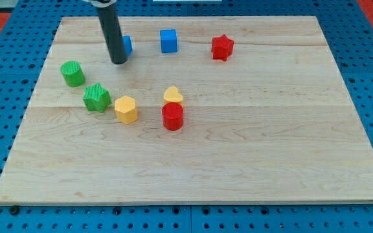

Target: Push the red star to the right side of the board

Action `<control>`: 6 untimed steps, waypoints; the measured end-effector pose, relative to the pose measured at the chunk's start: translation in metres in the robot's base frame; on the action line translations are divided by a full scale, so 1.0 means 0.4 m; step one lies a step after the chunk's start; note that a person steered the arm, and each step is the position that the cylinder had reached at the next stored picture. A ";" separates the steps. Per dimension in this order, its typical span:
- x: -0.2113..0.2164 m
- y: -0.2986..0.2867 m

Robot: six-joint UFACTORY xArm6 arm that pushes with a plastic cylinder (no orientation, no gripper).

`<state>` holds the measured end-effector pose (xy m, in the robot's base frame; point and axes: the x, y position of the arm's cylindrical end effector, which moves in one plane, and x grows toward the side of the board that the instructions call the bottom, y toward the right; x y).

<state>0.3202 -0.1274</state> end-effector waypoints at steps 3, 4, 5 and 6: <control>-0.045 0.229; -0.086 0.231; -0.091 0.334; -0.099 0.438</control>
<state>0.2808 0.0479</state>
